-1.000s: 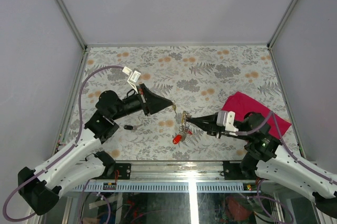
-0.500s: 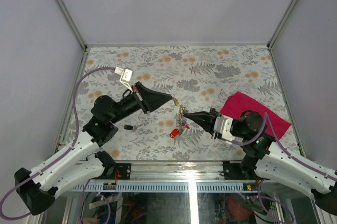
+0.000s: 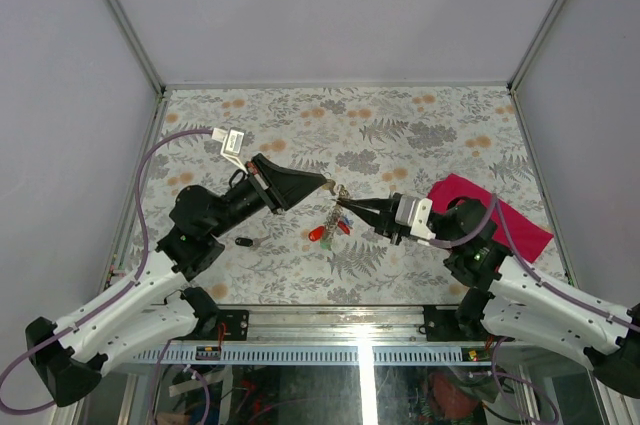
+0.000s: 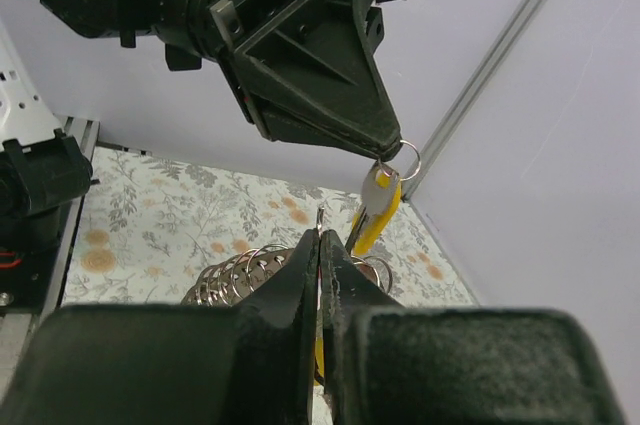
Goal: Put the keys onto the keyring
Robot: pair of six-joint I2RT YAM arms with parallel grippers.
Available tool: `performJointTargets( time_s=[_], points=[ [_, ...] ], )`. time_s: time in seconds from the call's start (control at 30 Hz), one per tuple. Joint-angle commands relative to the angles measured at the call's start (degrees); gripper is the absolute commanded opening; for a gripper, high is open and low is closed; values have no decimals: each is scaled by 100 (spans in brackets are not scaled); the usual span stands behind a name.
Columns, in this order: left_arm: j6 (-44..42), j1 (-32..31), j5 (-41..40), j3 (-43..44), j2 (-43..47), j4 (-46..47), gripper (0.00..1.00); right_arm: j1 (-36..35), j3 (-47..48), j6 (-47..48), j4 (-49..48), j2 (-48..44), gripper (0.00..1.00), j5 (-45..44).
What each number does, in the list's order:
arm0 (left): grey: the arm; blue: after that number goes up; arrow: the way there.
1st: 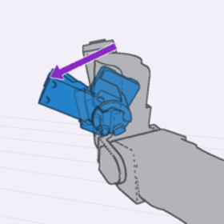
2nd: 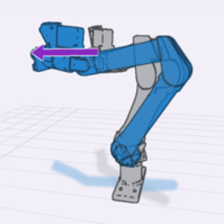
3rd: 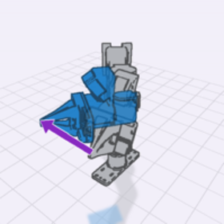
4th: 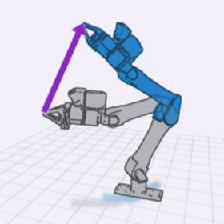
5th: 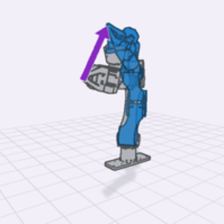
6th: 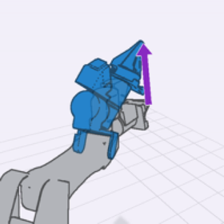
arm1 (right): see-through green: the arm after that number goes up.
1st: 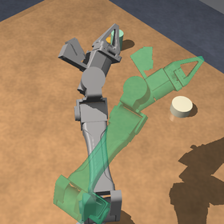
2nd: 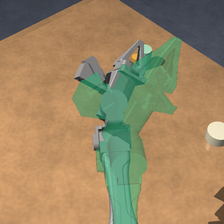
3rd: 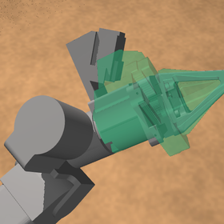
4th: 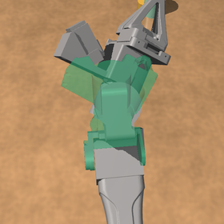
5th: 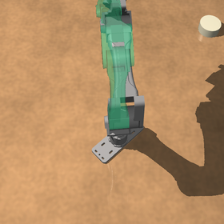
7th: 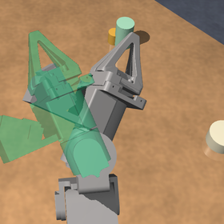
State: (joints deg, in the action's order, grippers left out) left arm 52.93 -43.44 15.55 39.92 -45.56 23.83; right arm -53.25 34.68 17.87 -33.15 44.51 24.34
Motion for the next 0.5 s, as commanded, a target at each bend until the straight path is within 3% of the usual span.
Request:
performJointTargets(
  time_s=[0.0,0.47],
  points=[
    [51,-114,-201,58,65,448,0,-27,419,-500,-890,85,0,-202],
    [-37,-234,-351,162,-41,206,0,-29,483,-564,-1134,346,0,-501]
  ],
)
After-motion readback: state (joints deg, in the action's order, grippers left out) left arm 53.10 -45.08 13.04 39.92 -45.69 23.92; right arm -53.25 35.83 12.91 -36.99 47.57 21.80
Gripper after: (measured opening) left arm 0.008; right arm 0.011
